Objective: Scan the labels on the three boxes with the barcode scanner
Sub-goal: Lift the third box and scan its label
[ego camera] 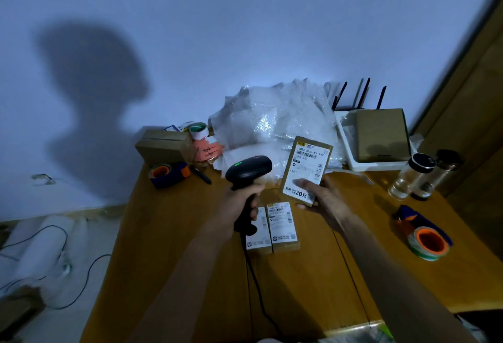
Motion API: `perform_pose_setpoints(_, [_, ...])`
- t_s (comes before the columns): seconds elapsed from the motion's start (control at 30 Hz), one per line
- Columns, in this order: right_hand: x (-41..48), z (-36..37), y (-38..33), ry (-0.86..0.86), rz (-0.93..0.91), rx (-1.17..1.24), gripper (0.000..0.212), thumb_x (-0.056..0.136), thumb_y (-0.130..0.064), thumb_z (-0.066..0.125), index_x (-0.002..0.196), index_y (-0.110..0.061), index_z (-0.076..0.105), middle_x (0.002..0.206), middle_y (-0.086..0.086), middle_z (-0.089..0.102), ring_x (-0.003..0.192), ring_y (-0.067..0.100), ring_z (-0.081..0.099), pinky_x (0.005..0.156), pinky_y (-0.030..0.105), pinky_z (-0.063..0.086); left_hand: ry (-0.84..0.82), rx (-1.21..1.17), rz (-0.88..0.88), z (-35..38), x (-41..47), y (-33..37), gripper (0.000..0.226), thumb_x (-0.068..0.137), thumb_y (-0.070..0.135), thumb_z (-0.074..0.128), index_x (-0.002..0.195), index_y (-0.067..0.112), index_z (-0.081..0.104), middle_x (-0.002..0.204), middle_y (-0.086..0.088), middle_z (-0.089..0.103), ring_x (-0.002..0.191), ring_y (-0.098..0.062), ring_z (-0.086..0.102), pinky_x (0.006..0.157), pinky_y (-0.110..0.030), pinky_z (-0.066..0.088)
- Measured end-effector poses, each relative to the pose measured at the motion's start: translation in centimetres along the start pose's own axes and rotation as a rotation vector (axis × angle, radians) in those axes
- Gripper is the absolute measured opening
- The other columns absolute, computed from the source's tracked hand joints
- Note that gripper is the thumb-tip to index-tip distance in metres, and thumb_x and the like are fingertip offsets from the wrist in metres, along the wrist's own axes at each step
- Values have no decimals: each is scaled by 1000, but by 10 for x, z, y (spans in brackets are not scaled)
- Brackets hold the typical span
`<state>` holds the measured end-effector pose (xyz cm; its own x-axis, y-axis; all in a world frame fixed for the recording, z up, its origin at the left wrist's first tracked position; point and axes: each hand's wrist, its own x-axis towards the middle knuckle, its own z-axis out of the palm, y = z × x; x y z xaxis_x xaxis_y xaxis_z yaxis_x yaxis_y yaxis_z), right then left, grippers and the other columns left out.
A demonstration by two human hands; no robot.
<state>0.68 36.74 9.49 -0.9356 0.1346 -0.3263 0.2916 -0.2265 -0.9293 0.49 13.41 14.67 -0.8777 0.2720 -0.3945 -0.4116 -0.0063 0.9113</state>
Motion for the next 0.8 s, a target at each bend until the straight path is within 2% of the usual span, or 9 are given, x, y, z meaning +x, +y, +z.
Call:
perform_pose_setpoints(0.1, [-3, 8, -9, 12, -57, -33, 49, 79, -16, 86, 122, -19, 63, 111, 3, 79, 97, 25, 78, 79, 43, 65, -12, 2, 73, 0, -10, 8, 29, 93, 22, 72, 70, 10, 60, 58, -4, 50, 49, -18, 47, 53, -30, 45])
perform_pose_setpoints(0.2, [-5, 13, -13, -1, -94, -82, 50, 76, -17, 87, 119, -22, 61, 108, 2, 79, 97, 26, 78, 84, 44, 63, -42, 44, 124, 1, -17, 8, 25, 91, 25, 74, 81, 5, 62, 58, -3, 50, 49, -18, 47, 56, -31, 45])
perform_pose_setpoints(0.3, [-7, 17, -16, -19, -115, -96, 58, 76, -18, 88, 125, -20, 56, 113, 3, 77, 99, 25, 77, 85, 42, 63, -44, 79, 119, 3, -22, 8, 25, 91, 25, 75, 79, 6, 63, 57, -3, 51, 48, -17, 48, 56, -31, 45])
perform_pose_setpoints(0.47, [-9, 18, -14, -20, -115, -99, 67, 76, -19, 89, 132, -16, 53, 116, 6, 77, 100, 25, 77, 85, 42, 63, -46, 120, 97, 0, -24, 5, 36, 90, 30, 75, 61, 15, 59, 56, -3, 50, 49, -18, 49, 60, -32, 46])
perform_pose_setpoints(0.6, [-11, 20, -14, 0, -121, -83, 59, 78, -16, 87, 128, -17, 56, 113, 4, 77, 95, 23, 78, 73, 33, 63, -45, 85, 106, -2, -24, 4, 32, 90, 27, 76, 64, 15, 61, 56, -3, 51, 50, -19, 48, 58, -32, 46])
perform_pose_setpoints(0.8, [-9, 18, -11, 5, -126, -112, 54, 79, -17, 87, 124, -19, 59, 110, 1, 78, 88, 17, 79, 67, 28, 62, -39, 72, 128, -3, -23, 3, 27, 88, 27, 77, 69, 13, 63, 58, -5, 52, 50, -20, 49, 56, -32, 47])
